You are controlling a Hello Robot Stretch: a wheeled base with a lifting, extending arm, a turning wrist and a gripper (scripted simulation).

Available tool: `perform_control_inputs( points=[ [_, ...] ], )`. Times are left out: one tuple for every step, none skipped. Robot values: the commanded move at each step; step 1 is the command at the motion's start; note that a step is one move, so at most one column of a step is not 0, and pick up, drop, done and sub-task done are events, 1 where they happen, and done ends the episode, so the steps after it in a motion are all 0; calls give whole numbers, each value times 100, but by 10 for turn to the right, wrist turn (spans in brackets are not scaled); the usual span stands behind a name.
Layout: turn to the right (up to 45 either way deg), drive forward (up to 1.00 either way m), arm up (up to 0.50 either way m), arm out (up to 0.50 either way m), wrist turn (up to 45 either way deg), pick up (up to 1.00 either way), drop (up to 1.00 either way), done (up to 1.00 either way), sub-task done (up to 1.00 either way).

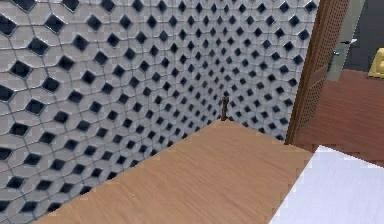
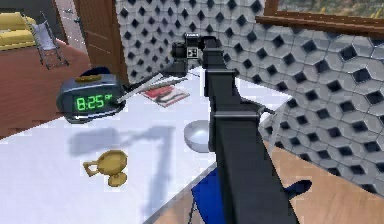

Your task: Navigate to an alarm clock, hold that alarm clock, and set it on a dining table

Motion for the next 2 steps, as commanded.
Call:
perform_control_inputs(
  points=[
    [0,0,0,0,450,0,0,0,0],
    [0,0,0,0,210,0,0,0,0]
  ],
)
